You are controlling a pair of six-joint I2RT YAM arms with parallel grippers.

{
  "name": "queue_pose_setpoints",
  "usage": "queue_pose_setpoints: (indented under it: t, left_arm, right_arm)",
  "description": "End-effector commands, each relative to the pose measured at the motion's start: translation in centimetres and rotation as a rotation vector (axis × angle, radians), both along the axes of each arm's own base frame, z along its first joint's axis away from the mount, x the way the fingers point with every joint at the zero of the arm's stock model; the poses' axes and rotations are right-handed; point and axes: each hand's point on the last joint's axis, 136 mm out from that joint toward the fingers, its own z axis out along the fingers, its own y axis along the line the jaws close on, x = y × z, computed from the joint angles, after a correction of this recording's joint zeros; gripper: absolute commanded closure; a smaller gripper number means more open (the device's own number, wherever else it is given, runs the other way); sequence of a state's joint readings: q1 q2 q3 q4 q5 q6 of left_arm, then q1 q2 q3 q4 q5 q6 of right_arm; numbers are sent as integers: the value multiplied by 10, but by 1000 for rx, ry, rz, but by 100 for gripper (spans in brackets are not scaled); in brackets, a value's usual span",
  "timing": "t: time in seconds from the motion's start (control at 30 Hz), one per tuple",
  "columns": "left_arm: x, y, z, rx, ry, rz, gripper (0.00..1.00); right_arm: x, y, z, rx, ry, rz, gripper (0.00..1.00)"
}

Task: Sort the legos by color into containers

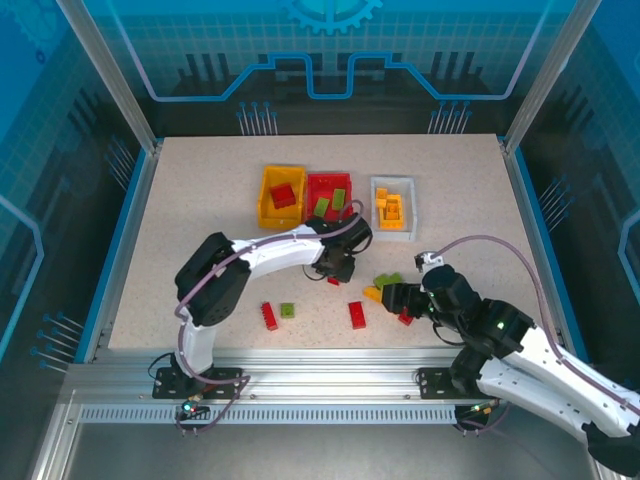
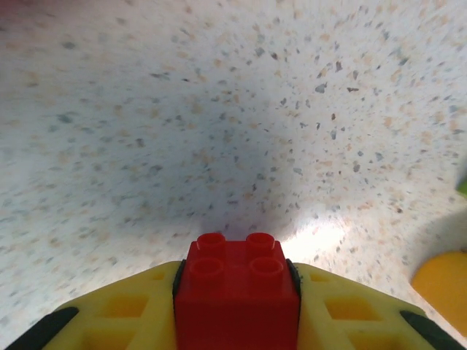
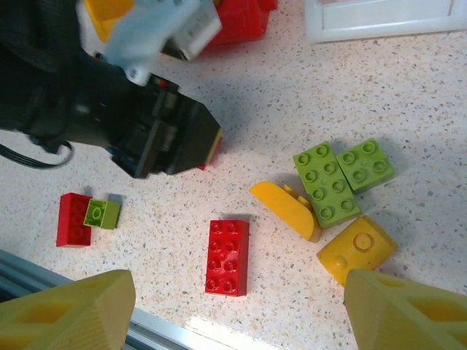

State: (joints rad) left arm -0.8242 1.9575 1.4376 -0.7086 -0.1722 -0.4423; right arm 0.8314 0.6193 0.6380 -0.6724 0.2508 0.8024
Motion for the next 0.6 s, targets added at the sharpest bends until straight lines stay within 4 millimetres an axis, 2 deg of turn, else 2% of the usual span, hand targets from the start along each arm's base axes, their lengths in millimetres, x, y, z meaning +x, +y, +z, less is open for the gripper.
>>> queue_pose_setpoints:
  t: [0.0, 0.13, 0.2, 0.23, 0.27, 0.4, 0.57]
  left_arm:
    - [21, 36, 52, -45, -74, 104, 68]
    - [49, 78, 80, -90, -107, 199, 68]
    - [66, 98, 87, -91, -118, 243, 68]
    - [75, 108, 89, -92, -127, 265, 68]
    - [85, 115, 90, -99, -134, 285, 68]
    - [126, 138, 84, -131, -145, 354, 69]
    - [169, 153, 60, -141, -112, 422, 69]
  right_arm:
    - [12, 28, 29, 25, -72, 100, 24]
    - [31, 66, 52, 31, -132, 189, 24]
    - [42, 80, 67, 39, -169, 205, 24]
    - [47, 86, 67, 29, -174, 212, 24]
    - [53, 92, 81, 42, -200, 213, 24]
    - [68, 109, 91, 41, -219, 221, 24]
    - [73, 117, 90, 44, -208, 223, 25]
